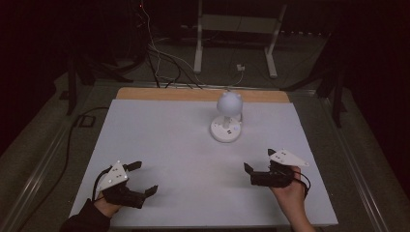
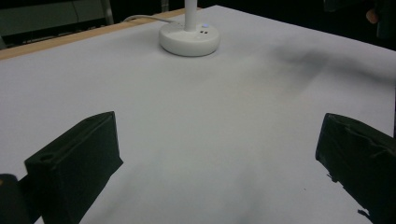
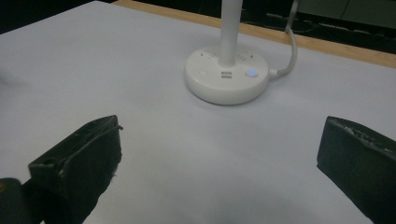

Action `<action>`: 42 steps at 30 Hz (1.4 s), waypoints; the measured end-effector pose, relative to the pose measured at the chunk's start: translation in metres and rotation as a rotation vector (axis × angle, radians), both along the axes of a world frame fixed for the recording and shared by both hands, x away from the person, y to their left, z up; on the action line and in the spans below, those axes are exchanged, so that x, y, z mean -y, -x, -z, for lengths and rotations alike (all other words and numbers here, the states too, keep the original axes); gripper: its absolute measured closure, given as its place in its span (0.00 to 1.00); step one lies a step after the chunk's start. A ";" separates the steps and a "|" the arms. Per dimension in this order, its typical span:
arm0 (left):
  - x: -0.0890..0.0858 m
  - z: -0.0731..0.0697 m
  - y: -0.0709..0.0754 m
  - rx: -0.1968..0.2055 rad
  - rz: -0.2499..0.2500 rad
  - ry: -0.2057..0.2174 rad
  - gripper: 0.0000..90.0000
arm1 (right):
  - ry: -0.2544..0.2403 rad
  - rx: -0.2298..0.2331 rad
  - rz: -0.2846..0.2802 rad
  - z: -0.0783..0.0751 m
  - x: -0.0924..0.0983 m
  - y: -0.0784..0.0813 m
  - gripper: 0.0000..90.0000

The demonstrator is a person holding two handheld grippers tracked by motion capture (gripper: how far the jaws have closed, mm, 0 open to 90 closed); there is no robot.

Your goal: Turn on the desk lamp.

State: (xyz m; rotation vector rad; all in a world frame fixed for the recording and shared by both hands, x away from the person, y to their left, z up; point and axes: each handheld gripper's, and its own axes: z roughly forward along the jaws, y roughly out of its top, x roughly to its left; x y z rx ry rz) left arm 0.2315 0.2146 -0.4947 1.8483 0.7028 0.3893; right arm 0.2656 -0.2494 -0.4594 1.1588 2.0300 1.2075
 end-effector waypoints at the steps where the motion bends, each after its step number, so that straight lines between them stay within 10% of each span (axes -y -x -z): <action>1: 0.000 0.000 0.000 -0.001 0.000 0.001 0.00 | 0.002 0.008 0.003 -0.002 -0.001 -0.001 0.00; 42: 0.000 -0.001 0.000 -0.001 0.005 0.008 0.00 | 0.038 0.018 -0.021 -0.009 -0.069 -0.034 0.00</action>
